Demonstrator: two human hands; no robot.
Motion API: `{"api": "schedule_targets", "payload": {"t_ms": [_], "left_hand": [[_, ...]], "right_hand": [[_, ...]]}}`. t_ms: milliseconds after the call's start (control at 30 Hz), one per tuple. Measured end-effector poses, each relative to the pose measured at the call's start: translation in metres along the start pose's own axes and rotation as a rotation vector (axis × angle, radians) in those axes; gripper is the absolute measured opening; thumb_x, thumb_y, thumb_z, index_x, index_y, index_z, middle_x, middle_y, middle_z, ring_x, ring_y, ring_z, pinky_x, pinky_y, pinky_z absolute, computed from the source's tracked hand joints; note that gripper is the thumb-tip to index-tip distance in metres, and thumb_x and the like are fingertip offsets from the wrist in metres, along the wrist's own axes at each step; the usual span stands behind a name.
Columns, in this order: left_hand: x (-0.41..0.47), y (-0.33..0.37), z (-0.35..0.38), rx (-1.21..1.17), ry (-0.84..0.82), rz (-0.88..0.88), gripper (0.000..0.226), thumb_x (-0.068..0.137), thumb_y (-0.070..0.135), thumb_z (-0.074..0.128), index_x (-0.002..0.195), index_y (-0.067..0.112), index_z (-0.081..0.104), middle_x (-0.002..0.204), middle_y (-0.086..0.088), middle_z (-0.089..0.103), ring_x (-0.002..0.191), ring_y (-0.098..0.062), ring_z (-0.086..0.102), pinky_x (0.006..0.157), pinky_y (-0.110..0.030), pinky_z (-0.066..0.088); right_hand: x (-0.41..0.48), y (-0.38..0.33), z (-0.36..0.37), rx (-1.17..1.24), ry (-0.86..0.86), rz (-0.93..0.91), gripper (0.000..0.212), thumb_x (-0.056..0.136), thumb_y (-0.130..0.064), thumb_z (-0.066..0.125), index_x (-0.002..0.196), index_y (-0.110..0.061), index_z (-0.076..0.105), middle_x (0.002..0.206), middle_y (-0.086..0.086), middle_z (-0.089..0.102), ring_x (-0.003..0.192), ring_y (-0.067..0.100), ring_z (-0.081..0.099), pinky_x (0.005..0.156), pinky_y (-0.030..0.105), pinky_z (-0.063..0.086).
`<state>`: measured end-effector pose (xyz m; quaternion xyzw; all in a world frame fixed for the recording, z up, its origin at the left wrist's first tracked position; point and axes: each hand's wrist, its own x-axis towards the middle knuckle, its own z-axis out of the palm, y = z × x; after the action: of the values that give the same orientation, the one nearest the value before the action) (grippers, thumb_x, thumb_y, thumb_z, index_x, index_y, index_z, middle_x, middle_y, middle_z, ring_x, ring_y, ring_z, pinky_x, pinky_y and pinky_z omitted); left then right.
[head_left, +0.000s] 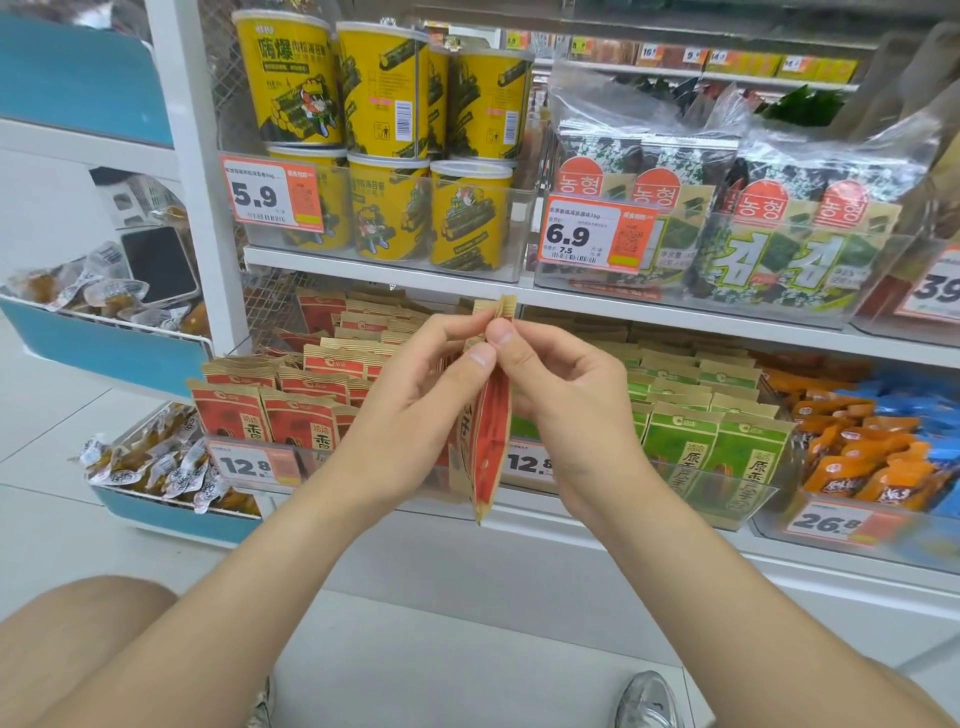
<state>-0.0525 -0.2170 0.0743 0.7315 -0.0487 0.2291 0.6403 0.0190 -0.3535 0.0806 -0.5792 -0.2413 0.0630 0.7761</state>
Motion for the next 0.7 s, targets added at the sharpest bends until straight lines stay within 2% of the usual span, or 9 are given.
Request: {"api": "schedule_targets", "payload": {"t_ms": [67, 167, 233, 333, 433, 567, 700], "left_hand": [[-0.002, -0.001, 0.004, 0.015, -0.013, 0.004, 0.035, 0.105, 0.037, 0.057, 0.136, 0.022, 0.064, 0.124, 0.003, 0.075, 0.12, -0.012, 0.07, 0.096, -0.029, 0.056], [-0.002, -0.003, 0.012, 0.012, 0.02, -0.029, 0.023, 0.111, 0.033, 0.052, 0.128, 0.024, 0.065, 0.111, 0.007, 0.076, 0.106, -0.01, 0.073, 0.085, -0.026, 0.057], [-0.002, -0.004, 0.017, -0.082, 0.065, -0.128, 0.022, 0.115, 0.028, 0.046, 0.118, 0.017, 0.065, 0.094, 0.0, 0.07, 0.083, -0.015, 0.066, 0.071, -0.033, 0.053], [-0.001, -0.004, 0.02, -0.337, 0.105, -0.254, 0.023, 0.114, 0.022, 0.044, 0.11, 0.009, 0.062, 0.088, -0.012, 0.059, 0.076, -0.022, 0.054, 0.068, -0.038, 0.041], [0.0, -0.001, 0.02, -0.482, 0.109, -0.298, 0.014, 0.111, 0.02, 0.05, 0.105, 0.017, 0.062, 0.084, -0.011, 0.06, 0.07, -0.021, 0.055, 0.062, -0.034, 0.043], [0.001, 0.001, 0.02, -0.543, 0.098, -0.325, 0.01, 0.108, 0.02, 0.053, 0.112, 0.013, 0.059, 0.081, -0.01, 0.064, 0.065, -0.021, 0.059, 0.06, -0.033, 0.043], [0.002, 0.002, 0.018, -0.551, 0.125, -0.329, 0.013, 0.11, 0.018, 0.053, 0.116, 0.009, 0.06, 0.086, -0.014, 0.068, 0.072, -0.022, 0.063, 0.063, -0.034, 0.053]], "right_hand": [[0.001, 0.001, 0.0, 0.059, 0.036, 0.035, 0.039, 0.087, -0.029, 0.082, 0.113, -0.001, 0.078, 0.107, 0.021, 0.08, 0.101, 0.034, 0.077, 0.092, 0.051, 0.062], [0.003, 0.007, 0.002, 0.054, 0.064, 0.061, 0.025, 0.099, -0.023, 0.075, 0.112, -0.001, 0.076, 0.107, 0.025, 0.078, 0.091, 0.031, 0.073, 0.081, 0.045, 0.062], [0.003, 0.009, 0.004, 0.012, 0.061, 0.074, 0.016, 0.104, -0.019, 0.07, 0.104, -0.004, 0.073, 0.093, 0.018, 0.076, 0.077, 0.024, 0.067, 0.066, 0.035, 0.057], [0.0, 0.009, 0.009, -0.021, 0.065, 0.073, 0.014, 0.107, -0.015, 0.065, 0.103, -0.003, 0.069, 0.079, 0.009, 0.067, 0.067, 0.02, 0.057, 0.053, 0.023, 0.049], [0.0, 0.011, 0.009, -0.01, 0.08, 0.068, 0.017, 0.107, -0.015, 0.064, 0.105, 0.001, 0.069, 0.078, 0.007, 0.068, 0.073, 0.024, 0.057, 0.052, 0.023, 0.047], [0.0, 0.011, 0.009, 0.001, 0.09, 0.082, 0.019, 0.106, -0.019, 0.066, 0.105, -0.001, 0.073, 0.079, 0.013, 0.07, 0.073, 0.027, 0.057, 0.053, 0.026, 0.045], [0.001, 0.01, 0.006, -0.05, 0.074, 0.071, 0.014, 0.102, -0.02, 0.073, 0.101, -0.006, 0.075, 0.079, 0.02, 0.074, 0.07, 0.025, 0.062, 0.054, 0.028, 0.05]]}}
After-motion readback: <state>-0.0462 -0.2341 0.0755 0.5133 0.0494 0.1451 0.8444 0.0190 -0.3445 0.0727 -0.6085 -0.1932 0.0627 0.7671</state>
